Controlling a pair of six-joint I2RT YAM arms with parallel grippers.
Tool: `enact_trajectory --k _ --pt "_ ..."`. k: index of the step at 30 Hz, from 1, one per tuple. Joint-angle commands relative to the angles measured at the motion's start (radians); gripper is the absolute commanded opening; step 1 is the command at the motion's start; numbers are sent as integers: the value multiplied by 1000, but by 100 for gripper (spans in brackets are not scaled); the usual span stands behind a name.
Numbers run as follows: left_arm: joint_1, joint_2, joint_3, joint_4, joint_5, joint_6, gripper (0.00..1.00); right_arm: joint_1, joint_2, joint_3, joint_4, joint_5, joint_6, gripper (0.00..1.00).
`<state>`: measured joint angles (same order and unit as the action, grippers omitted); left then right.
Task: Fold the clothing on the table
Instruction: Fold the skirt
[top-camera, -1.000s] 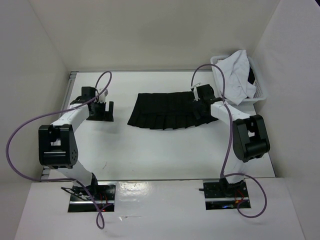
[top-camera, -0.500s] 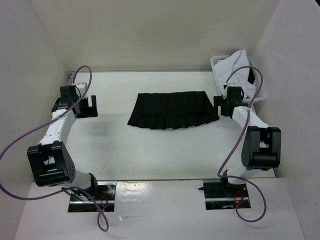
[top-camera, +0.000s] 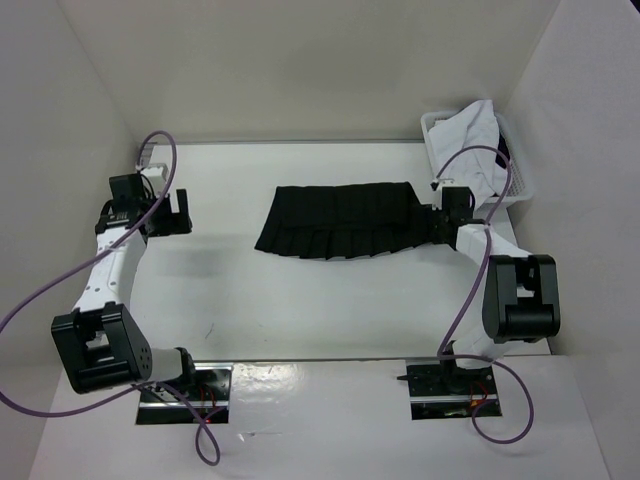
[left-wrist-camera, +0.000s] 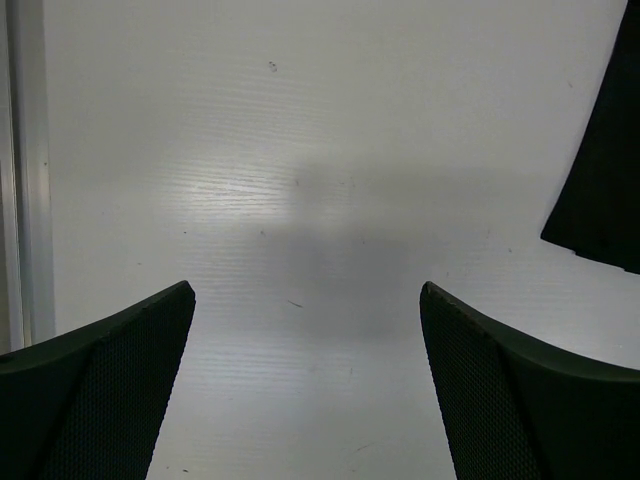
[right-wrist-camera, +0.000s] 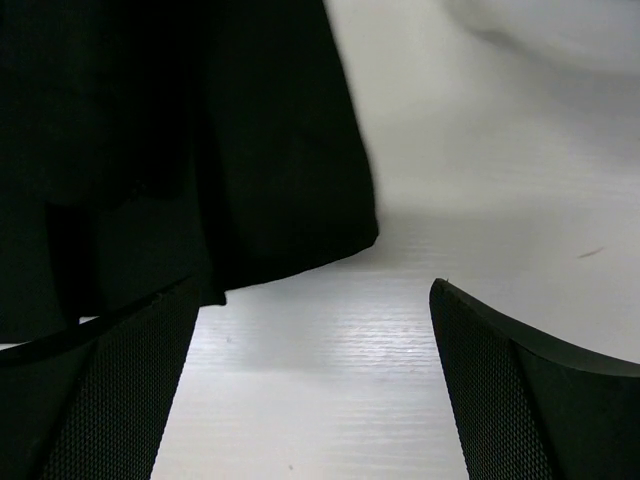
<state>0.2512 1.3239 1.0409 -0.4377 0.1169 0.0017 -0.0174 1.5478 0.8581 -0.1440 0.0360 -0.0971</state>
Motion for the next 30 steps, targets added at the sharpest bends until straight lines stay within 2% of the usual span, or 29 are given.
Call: enact_trajectory --k 1,3,10,14,17,23,30 --pt "17 -35 -7 17 1 21 99 4 -39 -8 98 -65 33 99" --pt "17 -45 -7 17 1 21 99 13 -38 -45 138 -16 33 99" --pt "37 -63 -7 17 1 21 99 13 66 -67 231 -1 69 99" --pt "48 -63 -16 27 20 21 99 13 255 39 134 -1 69 99" --pt "57 -72 -16 27 20 21 99 -12 327 127 77 -15 79 99" --pt "77 -62 -25 36 38 30 99 -12 356 162 57 -2 99 98" --pt "86 -42 -25 36 38 30 99 -12 428 248 -43 8 99 99"
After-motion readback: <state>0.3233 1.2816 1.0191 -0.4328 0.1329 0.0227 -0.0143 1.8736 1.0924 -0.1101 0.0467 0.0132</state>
